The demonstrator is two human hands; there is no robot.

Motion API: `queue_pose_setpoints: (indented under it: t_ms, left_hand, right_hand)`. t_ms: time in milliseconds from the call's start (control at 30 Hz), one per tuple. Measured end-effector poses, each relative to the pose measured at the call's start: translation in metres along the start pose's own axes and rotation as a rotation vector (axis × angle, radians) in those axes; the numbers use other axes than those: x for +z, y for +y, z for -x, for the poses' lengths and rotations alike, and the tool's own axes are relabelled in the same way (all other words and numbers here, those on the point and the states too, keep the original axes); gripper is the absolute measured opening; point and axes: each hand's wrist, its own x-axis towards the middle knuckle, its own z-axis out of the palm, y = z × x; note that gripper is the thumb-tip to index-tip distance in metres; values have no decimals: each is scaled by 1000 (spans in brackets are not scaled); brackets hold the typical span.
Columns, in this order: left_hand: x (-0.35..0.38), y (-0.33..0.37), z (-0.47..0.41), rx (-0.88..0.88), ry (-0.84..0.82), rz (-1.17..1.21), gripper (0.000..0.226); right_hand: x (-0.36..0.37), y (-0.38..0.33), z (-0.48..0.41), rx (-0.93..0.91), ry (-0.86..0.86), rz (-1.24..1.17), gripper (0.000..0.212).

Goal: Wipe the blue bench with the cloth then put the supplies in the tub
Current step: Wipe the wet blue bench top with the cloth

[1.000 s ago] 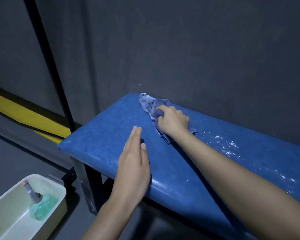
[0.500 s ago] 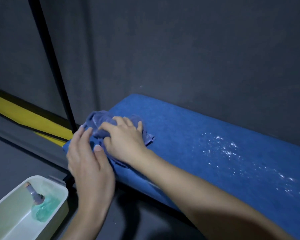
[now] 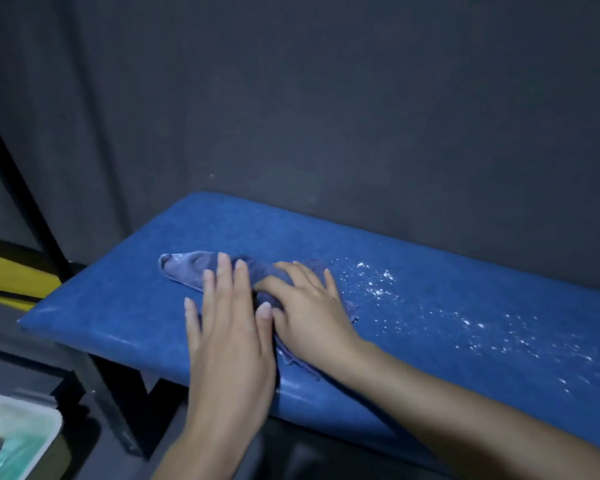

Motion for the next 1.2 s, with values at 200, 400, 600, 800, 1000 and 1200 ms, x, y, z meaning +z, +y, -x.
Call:
queue_pose_setpoints:
  t_ms: [200,400,600,800,1000,1200]
  left_hand:
    - [14,-1,10,-35,-369,-434,82]
    - [11,3,7,-19,-384,-535,65]
    - [11,7,11,-43,-333,-470,86]
    - [7,16,10,-70,-390,-449,57]
    - [14,31,3,-74,-402,-483,48]
    - [25,35,3,-4,-370,-369,37]
  right_hand:
    - [-3,25,-18,96,69,45,34]
    - [-25,74,-52,389,78,100,32]
    - [-59,150,-39,721,92,140,32]
    - [-66,166,-4,929,181,154,38]
    - [-55,135,-2,889,195,137,41]
    - [-40,92,-14,602,147,89,29]
